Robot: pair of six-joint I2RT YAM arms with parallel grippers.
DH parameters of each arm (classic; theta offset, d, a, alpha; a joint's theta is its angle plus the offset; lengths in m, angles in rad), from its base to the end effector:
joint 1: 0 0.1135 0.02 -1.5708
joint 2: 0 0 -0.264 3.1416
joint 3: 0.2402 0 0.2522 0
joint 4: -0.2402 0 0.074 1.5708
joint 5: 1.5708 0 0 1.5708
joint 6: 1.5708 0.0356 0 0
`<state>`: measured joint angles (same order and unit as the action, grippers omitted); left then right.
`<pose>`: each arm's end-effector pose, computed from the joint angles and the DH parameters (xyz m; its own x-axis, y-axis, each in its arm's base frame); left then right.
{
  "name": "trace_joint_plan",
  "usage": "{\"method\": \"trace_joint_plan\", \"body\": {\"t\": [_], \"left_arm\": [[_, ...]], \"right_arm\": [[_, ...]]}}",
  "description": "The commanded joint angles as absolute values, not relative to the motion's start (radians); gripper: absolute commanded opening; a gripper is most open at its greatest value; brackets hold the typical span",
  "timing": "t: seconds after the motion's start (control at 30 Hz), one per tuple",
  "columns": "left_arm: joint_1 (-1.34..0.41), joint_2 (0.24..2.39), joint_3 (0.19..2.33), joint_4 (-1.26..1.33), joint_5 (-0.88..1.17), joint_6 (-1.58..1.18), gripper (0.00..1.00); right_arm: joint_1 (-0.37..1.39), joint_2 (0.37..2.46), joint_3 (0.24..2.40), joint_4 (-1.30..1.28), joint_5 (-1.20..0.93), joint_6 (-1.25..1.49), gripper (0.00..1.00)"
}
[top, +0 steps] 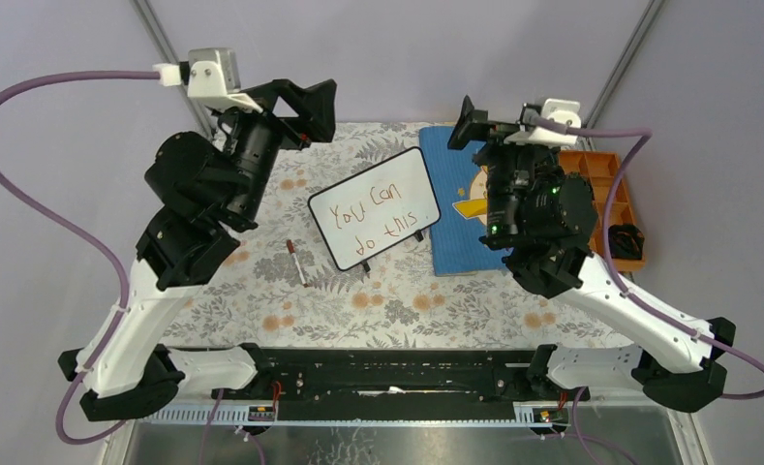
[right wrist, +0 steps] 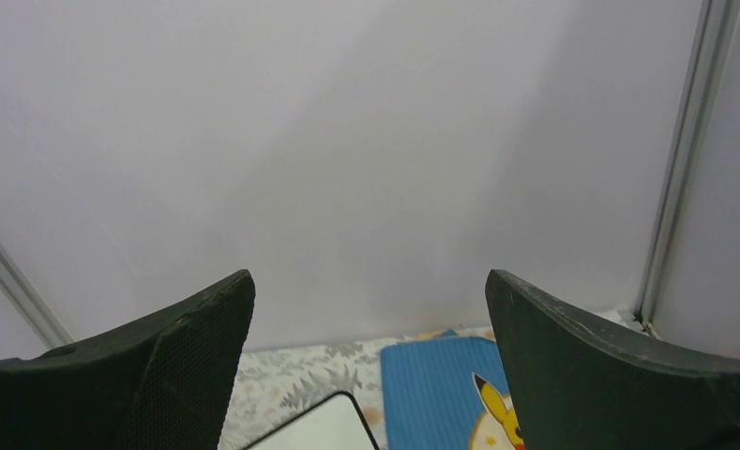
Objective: Write a sentence on the whiteboard
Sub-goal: Reset both arms
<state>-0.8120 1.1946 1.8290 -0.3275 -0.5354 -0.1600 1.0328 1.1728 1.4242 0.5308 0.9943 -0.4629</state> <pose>0.1401 -0.1214 0.5842 0.1591 -0.3669 -0.9165 0.3189 0.8977 -0.3040 0.1313 0.1618 0.5417 0.3961 0.1888 -0.8986 0.0151 0.9772 0.2120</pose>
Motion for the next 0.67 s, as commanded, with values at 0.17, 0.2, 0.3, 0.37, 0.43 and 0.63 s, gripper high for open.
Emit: {"method": "trace_joint_plan", "body": {"t": [0.17,0.2,0.3,0.37,0.43,0.63], "left_arm": [[-0.817,1.088,1.707,-0.235,-0.631,-0.189,0.99],[-0.816,1.084,1.704,-0.235,-0.627,-0.188,0.99],[-0.816,1.077,1.697,-0.235,-0.607,-0.182,0.99],[-0.817,1.072,1.692,-0.235,-0.604,-0.182,0.99],[-0.817,1.069,1.687,-0.236,-0.602,-0.184,0.99],[-0.817,1.074,1.696,-0.27,-0.621,-0.181,0.99]], "right_arm": [[1.04,0.988,1.257,0.585,0.988,-0.382,1.0],[1.04,0.988,1.256,0.572,0.989,-0.378,1.0],[1.04,0.983,1.255,0.545,0.988,-0.371,1.0],[1.04,0.972,1.249,0.53,0.986,-0.363,1.0],[1.04,0.963,1.242,0.528,0.981,-0.36,1.0],[1.04,0.956,1.243,0.496,0.97,-0.336,1.0]]}}
